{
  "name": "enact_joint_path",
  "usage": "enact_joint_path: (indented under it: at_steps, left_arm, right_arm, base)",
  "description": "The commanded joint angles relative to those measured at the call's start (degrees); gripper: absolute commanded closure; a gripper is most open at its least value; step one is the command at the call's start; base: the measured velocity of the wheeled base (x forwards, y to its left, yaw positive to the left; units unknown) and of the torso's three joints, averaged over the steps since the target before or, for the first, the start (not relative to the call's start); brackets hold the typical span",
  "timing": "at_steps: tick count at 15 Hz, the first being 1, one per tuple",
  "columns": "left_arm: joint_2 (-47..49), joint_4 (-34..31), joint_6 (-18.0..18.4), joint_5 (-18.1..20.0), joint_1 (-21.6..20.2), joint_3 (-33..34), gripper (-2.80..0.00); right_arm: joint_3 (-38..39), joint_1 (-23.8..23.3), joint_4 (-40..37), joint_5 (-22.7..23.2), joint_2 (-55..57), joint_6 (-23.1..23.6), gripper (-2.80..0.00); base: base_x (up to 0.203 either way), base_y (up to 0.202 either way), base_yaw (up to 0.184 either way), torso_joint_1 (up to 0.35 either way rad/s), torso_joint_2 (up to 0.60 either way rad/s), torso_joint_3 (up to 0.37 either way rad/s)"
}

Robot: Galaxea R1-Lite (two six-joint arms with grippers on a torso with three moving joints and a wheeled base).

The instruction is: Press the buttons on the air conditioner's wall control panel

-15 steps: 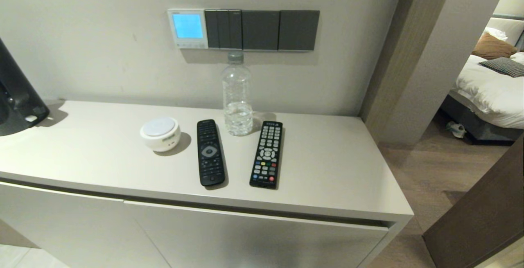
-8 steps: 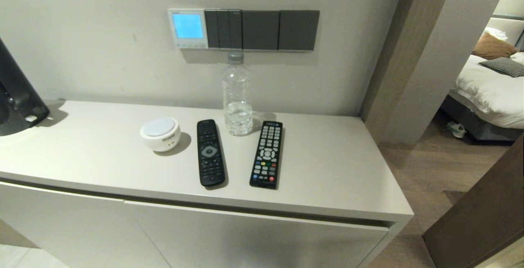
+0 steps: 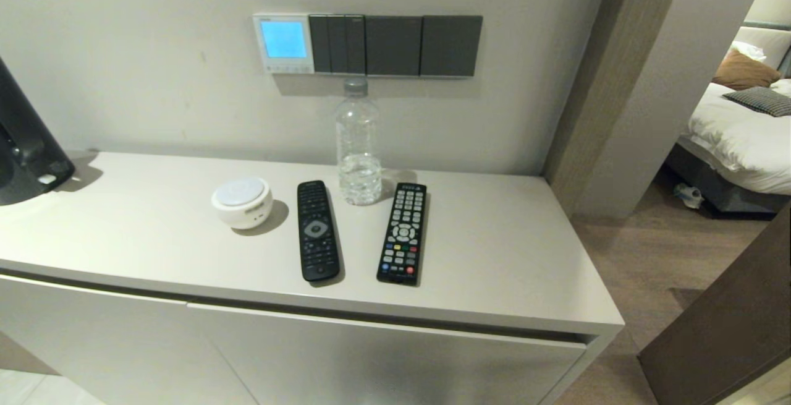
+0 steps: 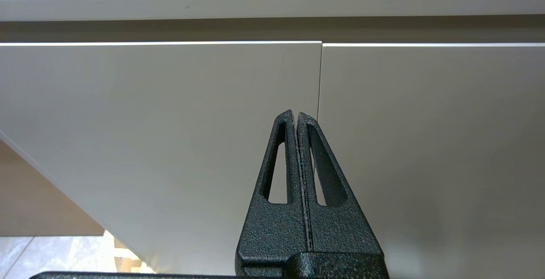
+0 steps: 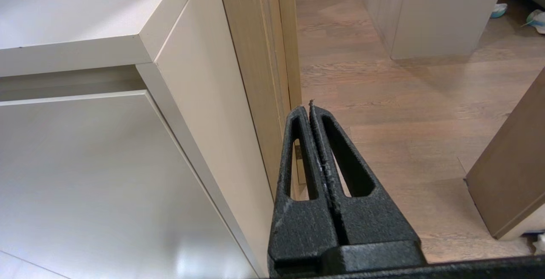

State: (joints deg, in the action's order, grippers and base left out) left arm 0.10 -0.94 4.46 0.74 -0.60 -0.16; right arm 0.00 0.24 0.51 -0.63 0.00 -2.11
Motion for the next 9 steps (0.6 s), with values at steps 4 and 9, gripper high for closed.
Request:
enact_joint_path:
  at_steps: [4, 9]
  left_arm:
    - [0.1, 0.0, 0.0, 0.0, 0.0, 0.0, 0.00]
    - [0.1, 0.0, 0.0, 0.0, 0.0, 0.0, 0.00]
  right_arm:
    - [0.1, 0.0, 0.0, 0.0, 0.1, 0.0, 0.00]
    - [0.1, 0.0, 0.0, 0.0, 0.1, 0.0, 0.00]
  base:
    - [0.000, 0.000, 0.000, 0.000, 0.00, 0.000]
    - [0.000, 0.000, 0.000, 0.000, 0.00, 0.000]
